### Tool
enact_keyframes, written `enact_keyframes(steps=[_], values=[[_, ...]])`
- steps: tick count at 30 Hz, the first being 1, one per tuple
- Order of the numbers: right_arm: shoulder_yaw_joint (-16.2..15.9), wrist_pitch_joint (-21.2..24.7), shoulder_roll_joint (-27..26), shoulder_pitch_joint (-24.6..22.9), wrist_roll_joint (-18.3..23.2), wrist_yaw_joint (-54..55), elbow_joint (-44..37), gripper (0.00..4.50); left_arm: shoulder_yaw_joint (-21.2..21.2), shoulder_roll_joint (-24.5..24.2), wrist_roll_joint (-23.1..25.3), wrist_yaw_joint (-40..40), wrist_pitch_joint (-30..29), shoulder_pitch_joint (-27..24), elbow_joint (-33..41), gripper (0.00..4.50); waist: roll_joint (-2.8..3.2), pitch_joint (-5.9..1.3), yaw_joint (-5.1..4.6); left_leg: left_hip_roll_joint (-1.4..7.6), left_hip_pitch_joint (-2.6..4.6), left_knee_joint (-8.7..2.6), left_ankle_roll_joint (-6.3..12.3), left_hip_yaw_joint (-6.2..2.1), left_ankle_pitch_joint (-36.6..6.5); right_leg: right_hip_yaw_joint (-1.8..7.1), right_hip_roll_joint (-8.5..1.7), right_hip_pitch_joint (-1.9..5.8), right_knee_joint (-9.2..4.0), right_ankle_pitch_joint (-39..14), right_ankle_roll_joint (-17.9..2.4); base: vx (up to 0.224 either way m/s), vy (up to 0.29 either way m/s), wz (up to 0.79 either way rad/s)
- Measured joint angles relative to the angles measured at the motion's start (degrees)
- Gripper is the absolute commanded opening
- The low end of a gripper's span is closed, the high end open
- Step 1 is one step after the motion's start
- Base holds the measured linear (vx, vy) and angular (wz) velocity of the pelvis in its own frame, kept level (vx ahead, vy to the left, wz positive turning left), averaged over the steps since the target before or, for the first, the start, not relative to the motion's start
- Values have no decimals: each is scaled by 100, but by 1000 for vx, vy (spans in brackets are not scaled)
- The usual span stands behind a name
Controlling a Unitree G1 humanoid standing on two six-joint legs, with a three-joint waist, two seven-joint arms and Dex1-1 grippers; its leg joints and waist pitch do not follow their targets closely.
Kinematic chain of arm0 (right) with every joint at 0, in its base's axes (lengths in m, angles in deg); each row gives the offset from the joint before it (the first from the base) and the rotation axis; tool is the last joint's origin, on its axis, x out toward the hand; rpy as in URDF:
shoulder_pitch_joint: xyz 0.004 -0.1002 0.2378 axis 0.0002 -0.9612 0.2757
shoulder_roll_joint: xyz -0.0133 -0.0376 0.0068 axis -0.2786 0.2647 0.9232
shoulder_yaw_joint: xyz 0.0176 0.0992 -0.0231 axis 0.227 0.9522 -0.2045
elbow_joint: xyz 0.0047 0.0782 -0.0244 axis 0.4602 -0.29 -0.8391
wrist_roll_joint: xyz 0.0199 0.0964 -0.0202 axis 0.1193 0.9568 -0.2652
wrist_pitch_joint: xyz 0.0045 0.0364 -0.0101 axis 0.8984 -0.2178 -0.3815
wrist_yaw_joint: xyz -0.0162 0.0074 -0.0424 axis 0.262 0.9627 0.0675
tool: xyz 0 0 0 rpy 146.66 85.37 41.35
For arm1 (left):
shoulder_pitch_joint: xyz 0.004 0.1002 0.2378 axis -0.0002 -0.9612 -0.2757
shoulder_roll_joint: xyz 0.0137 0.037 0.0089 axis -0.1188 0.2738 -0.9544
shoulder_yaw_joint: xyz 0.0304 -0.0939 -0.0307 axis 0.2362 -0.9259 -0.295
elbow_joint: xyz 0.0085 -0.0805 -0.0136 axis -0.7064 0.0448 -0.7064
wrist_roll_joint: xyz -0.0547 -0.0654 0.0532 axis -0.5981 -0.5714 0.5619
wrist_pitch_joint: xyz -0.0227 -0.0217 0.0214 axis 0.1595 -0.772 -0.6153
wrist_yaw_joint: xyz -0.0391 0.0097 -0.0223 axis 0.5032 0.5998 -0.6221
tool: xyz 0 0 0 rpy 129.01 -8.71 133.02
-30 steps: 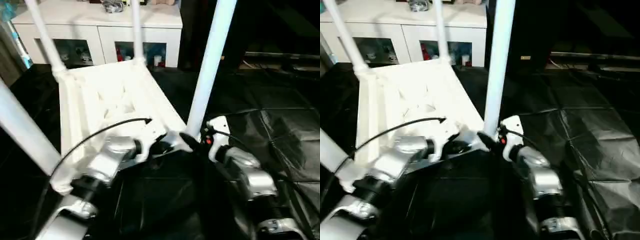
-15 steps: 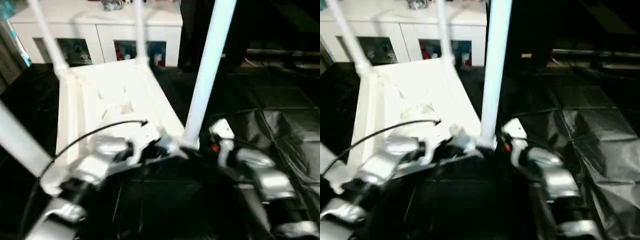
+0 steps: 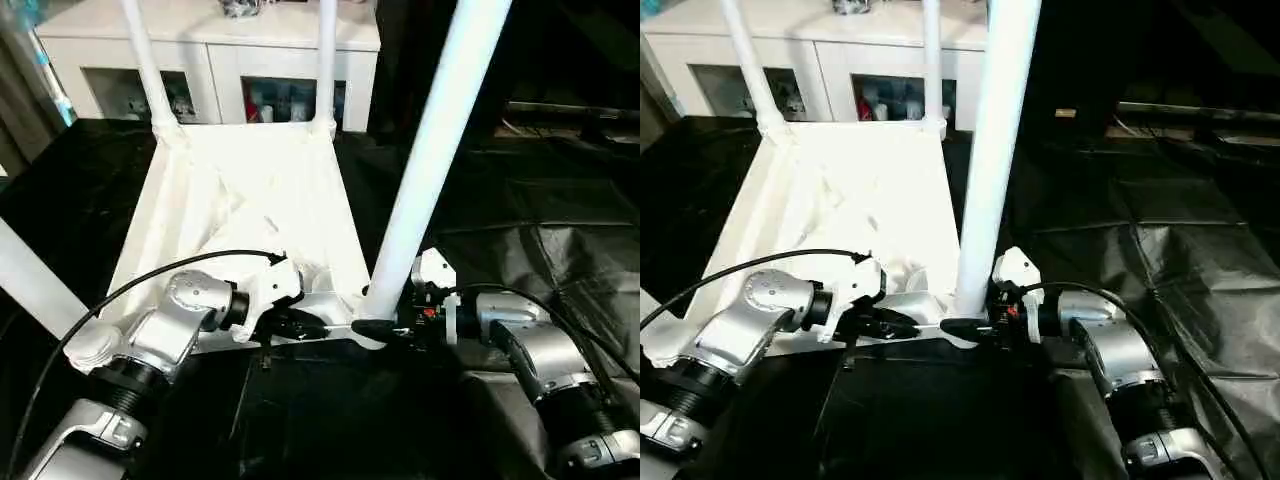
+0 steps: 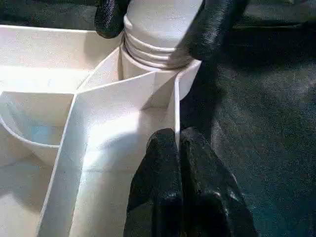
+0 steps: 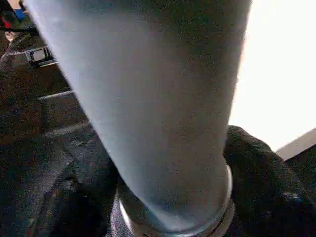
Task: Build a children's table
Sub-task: Rotate leg to tighten
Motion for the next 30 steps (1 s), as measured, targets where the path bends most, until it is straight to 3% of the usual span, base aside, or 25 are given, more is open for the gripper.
enact_keyframes(steps=[6, 15, 21, 23, 30], values=[[79, 6, -76, -97, 6, 170, -7, 266, 0, 167, 96, 232, 20, 10, -27, 0, -1, 0, 34, 0, 7, 9, 1, 0, 1, 0, -2, 8, 4, 0, 0, 0, 0, 0], [873, 66, -1066, -151, -130, 2716, 269, 262, -164, 1055, 469, 1809, -311, 409, -687, 0, -2, 1, -123, -6, 25, 12, -29, 1, 10, 14, -3, 22, 1, 22, -22, 0, 0, 0], [1023, 25, -1407, -140, -326, 3693, 269, 262, -210, 1439, 611, 2332, -534, 535, -859, 0, 17, -12, -131, -11, 28, 11, -29, 1, 10, 22, -4, 25, -3, 24, -20, 0, 0, 0], [1035, 37, -1406, -135, -297, 3696, 265, 318, -213, 1462, 621, 2348, -542, 535, -858, 0, 26, -18, -130, -11, 27, 10, -29, 1, 10, 22, -4, 26, -3, 24, -20, 0, 0, 0], [931, 194, -1008, -128, -259, 2849, 124, 368, -195, 1352, 601, 2041, -486, 500, -740, 0, 35, -20, -120, -11, 15, 0, -28, 0, 11, 19, -3, 18, -5, 25, -18, 0, 0, 0]])
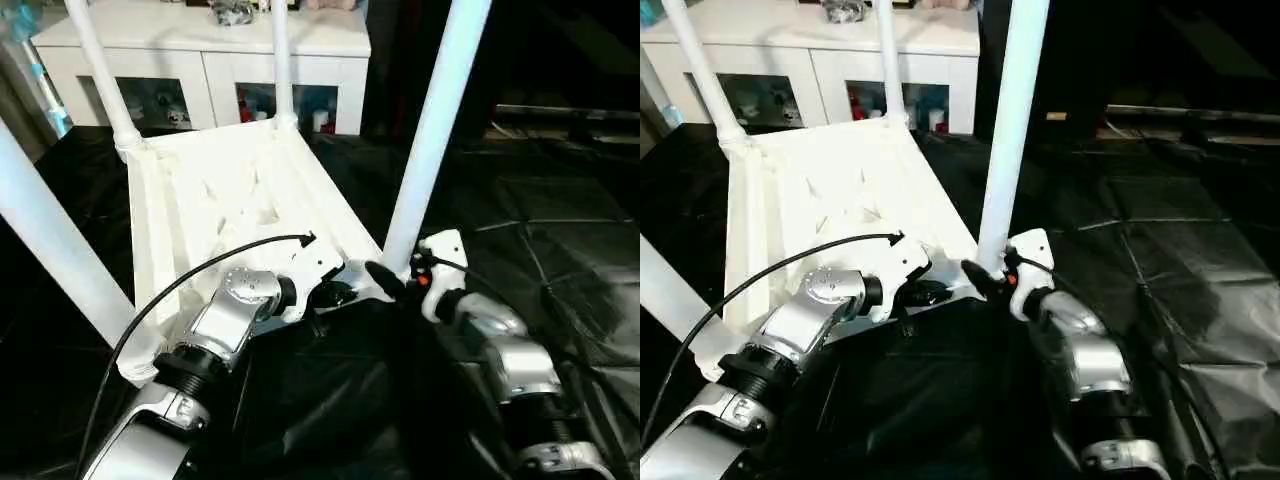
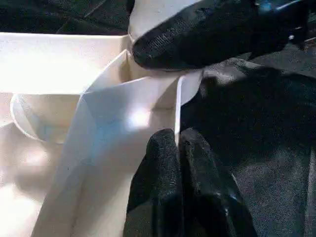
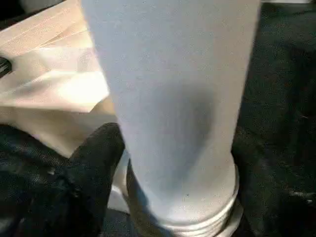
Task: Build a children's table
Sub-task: Rotate leg to tighten
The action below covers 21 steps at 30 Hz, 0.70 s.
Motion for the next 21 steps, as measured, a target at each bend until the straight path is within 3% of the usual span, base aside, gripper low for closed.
enact_keyframes(steps=[6, 12, 13, 21], values=[[-526, -13, 775, -3, 112, -1672, -198, 368, 13, -659, -280, -1046, 210, -270, 385, 0, 2, 1, 1, 11, -10, -16, 31, -4, 18, -17, 6, -14, 0, -9, 16, 0, 0, 0], [-780, 49, 1068, -2, 229, -2614, -290, 368, 134, -958, -405, -1746, 324, -416, 642, 0, 2, 5, 70, 11, -20, -11, 34, -1, 17, -19, 3, -16, -7, -10, 15, 0, 0, 0], [-824, 48, 1105, -2, 248, -2723, -317, 343, 156, -996, -431, -1828, 324, -446, 693, 0, 0, 6, 77, 11, -19, -11, 33, -1, 17, -19, 3, -16, -6, -10, 15, 0, 0, 0], [-936, -10, 1184, -2, 256, -2978, -323, 292, 201, -1060, -480, -2012, 341, -496, 771, 0, 0, 8, 131, 11, -18, -11, 32, -1, 17, -19, 3, -15, -4, -10, 15, 0, 0, 0]])
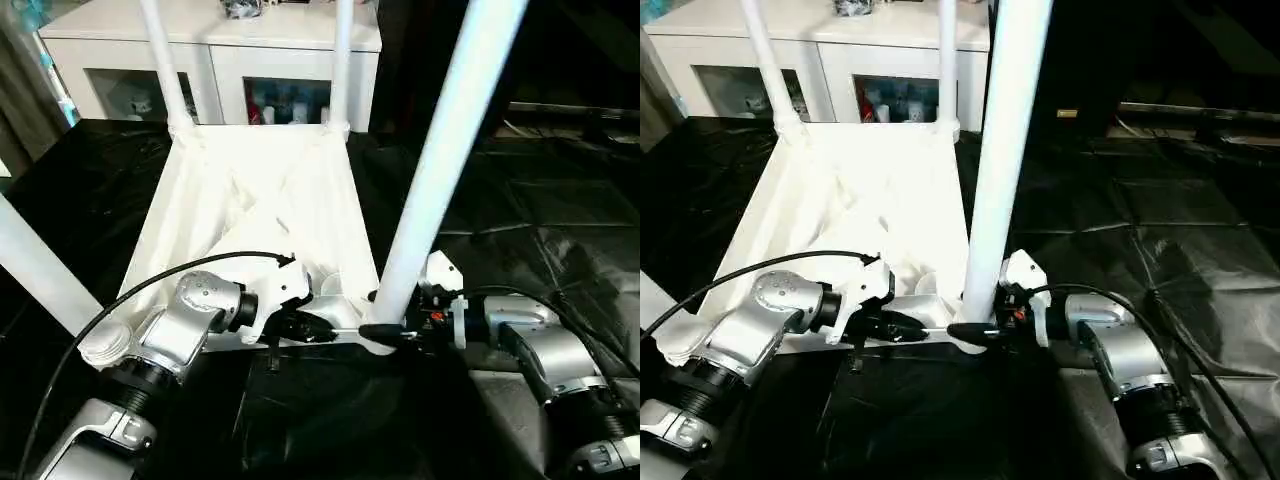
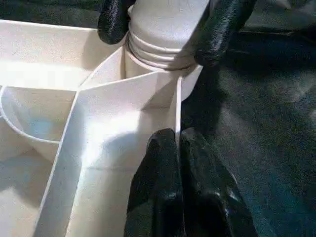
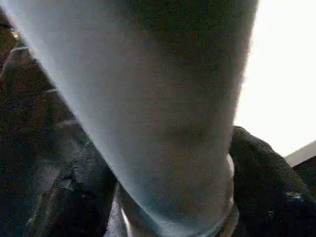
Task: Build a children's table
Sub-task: Rotate leg to tighten
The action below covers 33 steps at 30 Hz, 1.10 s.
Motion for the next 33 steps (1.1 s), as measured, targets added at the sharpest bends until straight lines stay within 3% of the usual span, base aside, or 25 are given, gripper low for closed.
enact_keyframes(steps=[9, 14, 17, 22, 24, 30, 33], values=[[100, 83, -60, -101, 6, 159, -57, 264, 8, 135, 80, 200, 9, 28, -65, 0, 1, -1, 33, -1, 10, 2, 4, 1, 3, 0, -3, 13, 0, 0, 0, 0, 0, 0], [719, 58, -721, -98, -85, 1915, 279, 264, -138, 724, 328, 1307, -211, 352, -585, 0, -29, 13, -69, -5, 23, 7, -18, 4, 3, 11, -4, 19, 4, 8, -12, 0, 0, 0], [925, 105, -1088, -60, -126, 2846, 360, 264, -161, 983, 417, 1830, -337, 498, -796, 0, -39, 12, -139, -10, 26, 8, -18, 4, 3, 18, -5, 21, 1, 8, -10, 0, 0, 0], [1038, 57, -1447, -2, -298, 3674, 411, 264, -229, 1230, 565, 2222, -449, 552, -899, 0, -38, 3, -169, -12, 29, 8, -17, 4, 3, 22, -5, 22, -3, 10, -5, 0, 0, 0], [1073, 36, -1495, 4, -316, 3708, 421, 334, -240, 1244, 567, 2236, -465, 558, -909, 0, -35, 2, -170, -12, 29, 8, -17, 4, 3, 23, -5, 21, -3, 10, -2, 0, 0, 0], [1047, -39, -1404, -49, -368, 3449, 341, 380, -222, 1233, 565, 2113, -369, 586, -932, 0, -32, 0, -158, -12, 23, 7, -17, 4, 3, 23, -5, 18, -3, 17, -5, 0, 0, 0], [807, -55, -968, -172, -260, 2624, 143, 380, -200, 981, 462, 1628, -321, 491, -726, 0, -33, 2, -147, -9, 16, 0, -17, 2, 3, 19, -3, 11, -2, 21, 8, 0, 0, 0]])
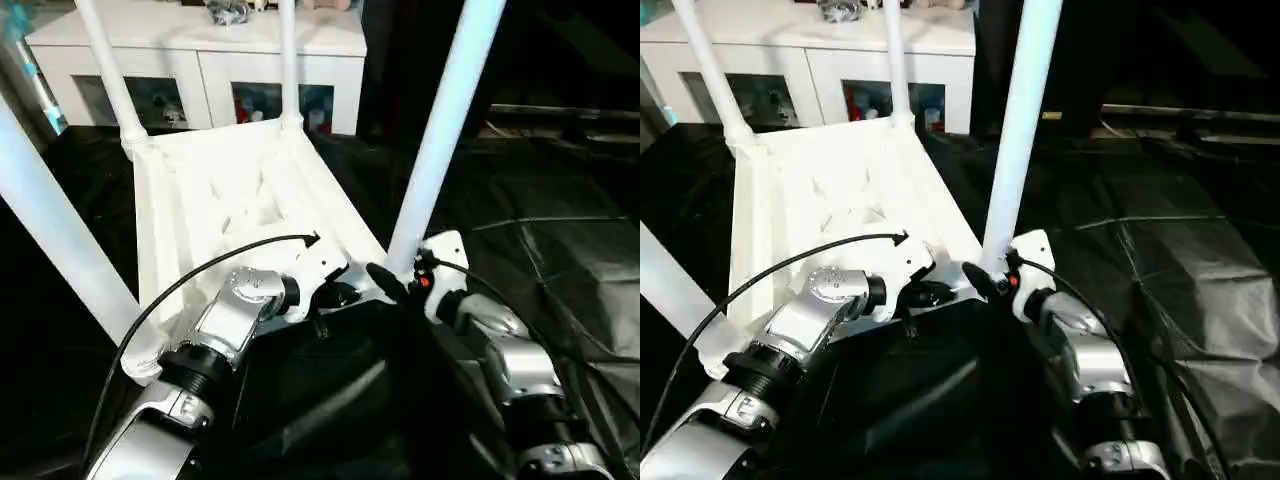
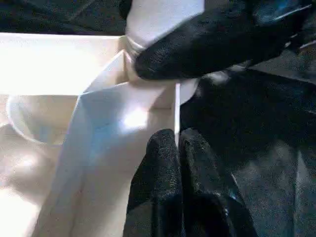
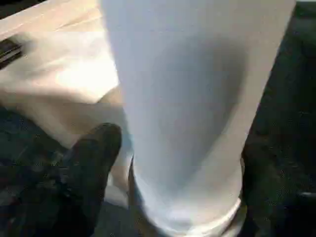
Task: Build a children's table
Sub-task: Rotate leg to tighten
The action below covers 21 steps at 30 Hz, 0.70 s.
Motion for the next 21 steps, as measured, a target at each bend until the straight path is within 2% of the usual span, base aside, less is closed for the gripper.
enact_keyframes(steps=[5, 11, 12, 13, 16, 19, 21], values=[[-290, 67, 584, -109, 201, -1287, -281, 380, 21, -432, -173, -800, 173, -180, 292, 0, 5, 4, 40, 7, -15, -17, 32, -2, 16, -12, 4, -15, -2, -13, 12, 0, 0, 0], [-523, 119, 1107, -112, 264, -2226, -416, 380, 129, -670, -284, -1296, 291, -236, 397, 0, -11, 17, 107, 5, -20, -10, 37, 0, 14, -11, 0, -14, -5, -14, 11, 0, 0, 0], [-534, 108, 1121, -112, 264, -2292, -415, 380, 134, -696, -299, -1336, 304, -239, 397, 0, -12, 18, 108, 5, -20, -9, 36, 0, 14, -11, 0, -14, -5, -13, 10, 0, 0, 0], [-536, 107, 1123, -112, 264, -2330, -415, 355, 136, -712, -304, -1366, 312, -240, 396, 0, -12, 18, 108, 5, -20, -9, 35, 0, 14, -11, 0, -14, -2, -13, 10, 0, 0, 0], [-553, 33, 1135, -112, 243, -2346, -391, 343, 147, -749, -308, -1444, 350, -242, 396, 0, -13, 20, 108, 6, -20, -7, 34, 0, 14, -11, 0, -14, -1, -13, 10, 0, 0, 0], [-542, 33, 1072, -112, 243, -2331, -388, 307, 151, -772, -316, -1462, 369, -241, 396, 0, -13, 20, 107, 6, -19, -7, 34, 0, 14, -11, 0, -14, 0, -13, 10, 0, 0, 0], [-533, 53, 1036, -111, 248, -2308, -388, 301, 153, -776, -317, -1476, 373, -241, 396, 0, -12, 20, 110, 7, -19, -7, 35, 0, 15, -12, 1, -14, 1, -13, 10, 0, 0, 0]])
